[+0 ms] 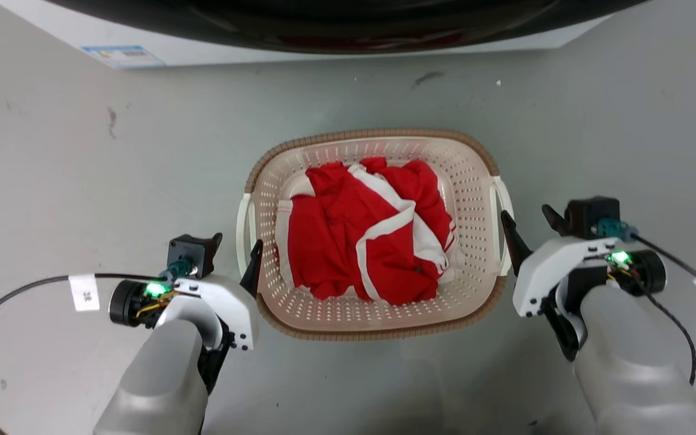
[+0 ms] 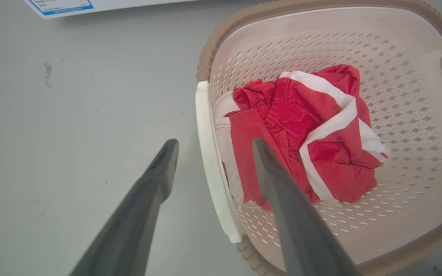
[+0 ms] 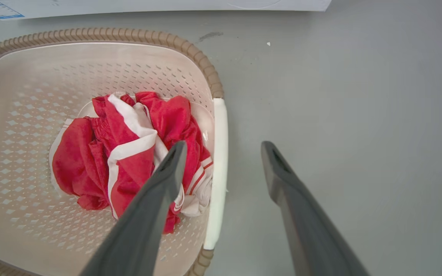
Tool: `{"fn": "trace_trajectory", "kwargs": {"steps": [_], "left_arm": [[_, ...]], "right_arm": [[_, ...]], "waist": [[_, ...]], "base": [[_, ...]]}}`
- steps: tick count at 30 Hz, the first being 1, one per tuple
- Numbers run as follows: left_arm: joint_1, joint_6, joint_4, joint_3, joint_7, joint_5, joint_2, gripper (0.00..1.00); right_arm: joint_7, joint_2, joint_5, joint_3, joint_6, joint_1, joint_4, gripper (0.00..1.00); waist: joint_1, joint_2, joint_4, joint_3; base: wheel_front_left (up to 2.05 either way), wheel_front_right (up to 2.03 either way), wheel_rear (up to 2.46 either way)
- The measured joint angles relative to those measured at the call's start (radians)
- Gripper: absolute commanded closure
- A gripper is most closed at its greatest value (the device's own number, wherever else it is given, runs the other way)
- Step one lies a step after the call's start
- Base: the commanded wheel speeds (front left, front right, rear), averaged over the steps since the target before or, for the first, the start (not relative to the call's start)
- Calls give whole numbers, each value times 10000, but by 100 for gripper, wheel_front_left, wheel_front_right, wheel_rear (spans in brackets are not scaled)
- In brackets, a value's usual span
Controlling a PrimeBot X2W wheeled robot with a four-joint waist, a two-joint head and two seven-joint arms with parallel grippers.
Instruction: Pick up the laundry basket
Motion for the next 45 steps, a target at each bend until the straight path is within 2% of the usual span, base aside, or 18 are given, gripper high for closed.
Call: {"fn": "trace_trajectory", "kwargs": {"steps": [6,14,31,41,42,43,44,45], "left_arm": [[-1048,0,1005,-915,205,-671,117,0],[-2054,0,1542,-2048,571,-1549,303,0],[-3490,-6,1482,-4464,1722,-3246,713,0],[-3735,-15,1392,-5467,1808,-4172,886,0],[-3749,-13,1392,-5547,1810,-4278,892,2],[-3767,-13,1390,-5643,1812,-4378,901,50],[-3772,-13,1386,-5733,1824,-4481,903,90],[-3771,-13,1369,-5818,1860,-4585,911,100]], "right_arm": [[552,-6,282,228,-2,-978,924,0],[1415,-2,1177,857,-2,-1884,1841,0],[1770,-4,500,995,-2,-3354,2964,0],[1847,-36,382,963,0,-3515,3091,0],[1837,-40,385,966,-2,-3517,3099,44],[1837,-40,401,968,-2,-3521,3106,85],[1835,-46,410,982,-2,-3524,3114,100],[1837,-52,441,1014,-2,-3524,3122,100]], "waist": [[0,0,73,643],[-1,0,198,1301],[-1,0,276,2456],[-5,0,375,2663],[-5,0,382,2665],[-5,0,388,2666],[-5,0,396,2666],[-5,0,406,2662]], "base": [[0,0,0],[0,0,0],[0,0,0],[0,0,0],[0,0,0],[0,0,0],[0,0,0],[0,0,0]]}}
